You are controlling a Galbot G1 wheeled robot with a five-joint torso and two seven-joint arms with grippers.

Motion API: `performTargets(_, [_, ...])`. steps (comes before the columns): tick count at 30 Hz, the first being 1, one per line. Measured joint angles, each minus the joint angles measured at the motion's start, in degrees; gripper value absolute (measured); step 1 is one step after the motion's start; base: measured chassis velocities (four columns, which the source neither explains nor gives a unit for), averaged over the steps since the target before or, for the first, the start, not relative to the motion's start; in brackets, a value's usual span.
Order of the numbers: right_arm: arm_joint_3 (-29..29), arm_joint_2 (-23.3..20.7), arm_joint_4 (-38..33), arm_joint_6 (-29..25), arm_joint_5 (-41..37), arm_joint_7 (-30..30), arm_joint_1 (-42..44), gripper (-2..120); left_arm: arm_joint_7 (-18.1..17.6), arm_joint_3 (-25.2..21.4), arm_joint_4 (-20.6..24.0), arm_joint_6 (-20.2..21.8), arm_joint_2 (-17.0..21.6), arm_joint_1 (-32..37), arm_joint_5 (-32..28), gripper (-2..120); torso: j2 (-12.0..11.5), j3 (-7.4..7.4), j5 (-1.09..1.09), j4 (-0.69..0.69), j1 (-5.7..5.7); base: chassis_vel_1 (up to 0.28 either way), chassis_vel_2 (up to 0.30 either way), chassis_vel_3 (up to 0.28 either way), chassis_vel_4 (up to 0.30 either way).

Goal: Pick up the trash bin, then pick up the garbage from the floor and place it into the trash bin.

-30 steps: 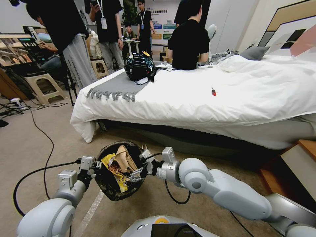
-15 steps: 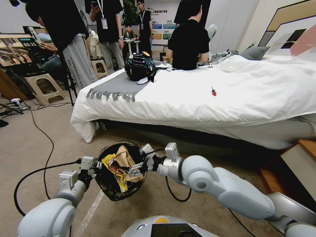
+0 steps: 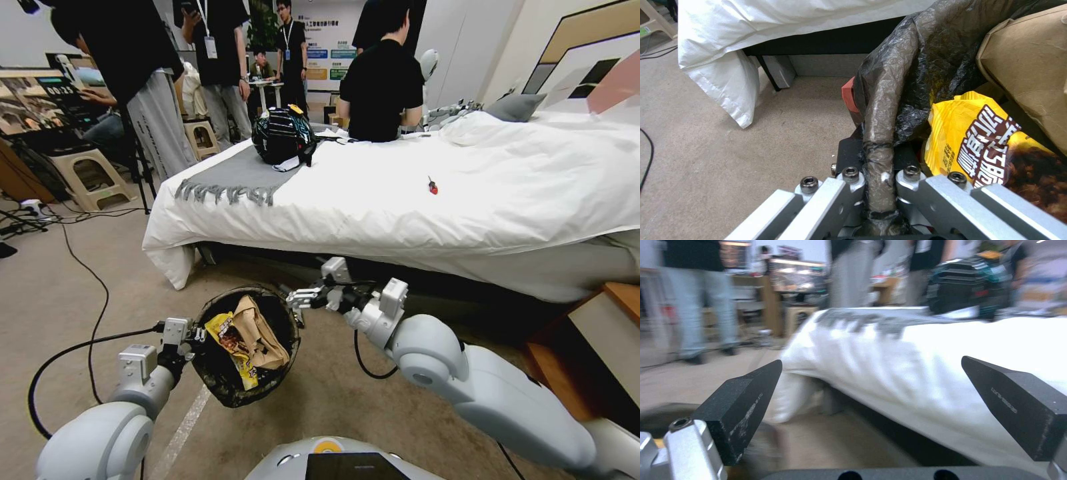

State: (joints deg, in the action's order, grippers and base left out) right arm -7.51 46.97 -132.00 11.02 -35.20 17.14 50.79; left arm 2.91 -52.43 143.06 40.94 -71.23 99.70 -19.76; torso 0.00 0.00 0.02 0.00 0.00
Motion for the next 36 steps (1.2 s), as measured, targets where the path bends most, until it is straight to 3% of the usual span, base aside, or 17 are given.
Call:
performTargets(10, [15.7, 3.3, 3.3, -6.4, 12.6, -0.2, 18.8, 100, 0.0, -0.3, 0.1, 0.2, -0.1, 0.3, 0.1, 0, 0.0, 0.0, -0.01, -0.01, 0.0, 0.0, 0.0, 0.0, 0.0])
performTargets(18, [25.9, 10.6, 4.2, -11.0, 24.5, -1.6, 33.6, 100, 0.4, -0.2, 0.0, 0.7, -0.7, 0.2, 0.8, 0, 0.0, 0.0, -0.02, 0.01, 0.0, 0.0, 0.0, 0.0, 0.0])
performTargets(31, [32.1, 22.0, 4.6, -18.3, 33.4, -2.0, 46.1, 100, 0.6, -0.2, -0.1, 1.2, -1.0, 0.3, 1.1, 0, 0.0, 0.0, -0.02, 0.0, 0.0, 0.0, 0.0, 0.0, 0.0])
performTargets(36, [32.9, 24.0, 3.9, -19.1, 33.8, -2.0, 48.1, 100, 0.7, -0.2, -0.1, 1.2, -1.0, 0.4, 1.2, 0, 0.0, 0.0, -0.02, 0.0, 0.0, 0.0, 0.0, 0.0, 0.0])
